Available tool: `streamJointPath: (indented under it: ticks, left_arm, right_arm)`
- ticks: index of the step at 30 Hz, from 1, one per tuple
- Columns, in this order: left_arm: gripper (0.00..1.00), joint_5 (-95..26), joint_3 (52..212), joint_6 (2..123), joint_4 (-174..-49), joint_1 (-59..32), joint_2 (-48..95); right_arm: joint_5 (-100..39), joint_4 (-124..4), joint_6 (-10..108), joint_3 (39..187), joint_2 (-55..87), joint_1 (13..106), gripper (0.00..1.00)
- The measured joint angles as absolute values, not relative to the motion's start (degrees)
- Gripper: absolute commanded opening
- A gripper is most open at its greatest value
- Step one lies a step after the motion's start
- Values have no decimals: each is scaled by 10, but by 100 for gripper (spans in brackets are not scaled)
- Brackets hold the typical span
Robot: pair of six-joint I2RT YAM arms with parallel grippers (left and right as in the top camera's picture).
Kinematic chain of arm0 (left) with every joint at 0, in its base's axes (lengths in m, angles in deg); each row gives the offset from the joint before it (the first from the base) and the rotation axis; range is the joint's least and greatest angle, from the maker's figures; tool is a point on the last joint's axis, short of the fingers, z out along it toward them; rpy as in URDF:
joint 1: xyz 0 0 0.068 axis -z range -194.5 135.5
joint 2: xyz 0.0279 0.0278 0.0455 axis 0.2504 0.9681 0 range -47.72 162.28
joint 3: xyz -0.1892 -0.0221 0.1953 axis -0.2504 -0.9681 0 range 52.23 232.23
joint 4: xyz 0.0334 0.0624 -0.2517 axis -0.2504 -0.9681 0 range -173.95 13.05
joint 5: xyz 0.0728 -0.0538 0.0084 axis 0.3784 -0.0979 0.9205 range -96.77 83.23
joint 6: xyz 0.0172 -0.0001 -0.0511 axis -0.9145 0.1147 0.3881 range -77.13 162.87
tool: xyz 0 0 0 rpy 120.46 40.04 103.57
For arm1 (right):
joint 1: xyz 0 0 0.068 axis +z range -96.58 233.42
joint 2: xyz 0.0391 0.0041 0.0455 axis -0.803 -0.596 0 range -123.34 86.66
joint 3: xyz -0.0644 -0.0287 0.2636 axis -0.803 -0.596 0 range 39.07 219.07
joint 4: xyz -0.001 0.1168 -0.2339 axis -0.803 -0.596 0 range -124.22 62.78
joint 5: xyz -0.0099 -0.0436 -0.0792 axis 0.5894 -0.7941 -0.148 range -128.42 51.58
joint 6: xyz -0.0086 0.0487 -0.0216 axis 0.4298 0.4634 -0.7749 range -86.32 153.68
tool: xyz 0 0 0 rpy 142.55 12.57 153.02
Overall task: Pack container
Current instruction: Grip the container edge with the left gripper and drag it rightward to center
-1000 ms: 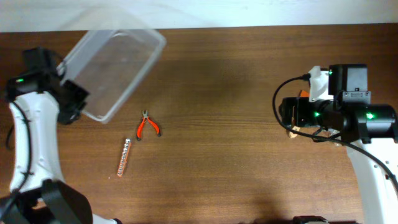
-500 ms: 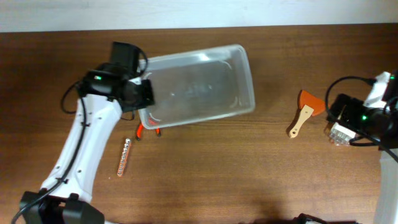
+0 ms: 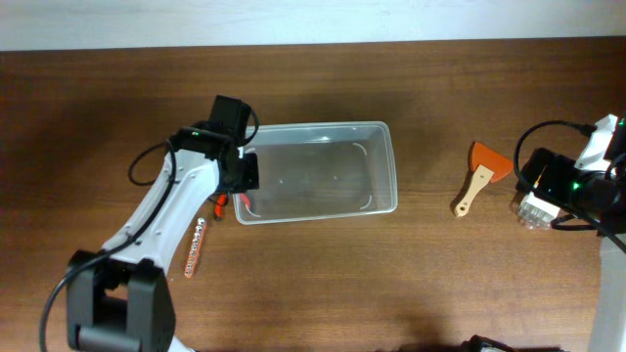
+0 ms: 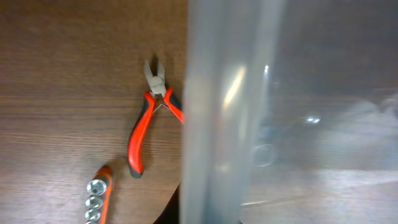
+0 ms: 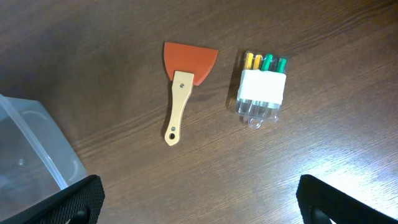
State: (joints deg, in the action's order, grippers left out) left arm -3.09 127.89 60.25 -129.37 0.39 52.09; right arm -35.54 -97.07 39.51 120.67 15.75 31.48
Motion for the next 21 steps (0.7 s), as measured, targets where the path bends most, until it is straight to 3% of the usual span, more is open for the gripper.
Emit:
streamJointPath:
  ticks: [21]
  left_arm:
    - [1,-37,1278,598,-1238,56,558]
  right_arm:
    - [-343,-970,395,1207,157,315,99]
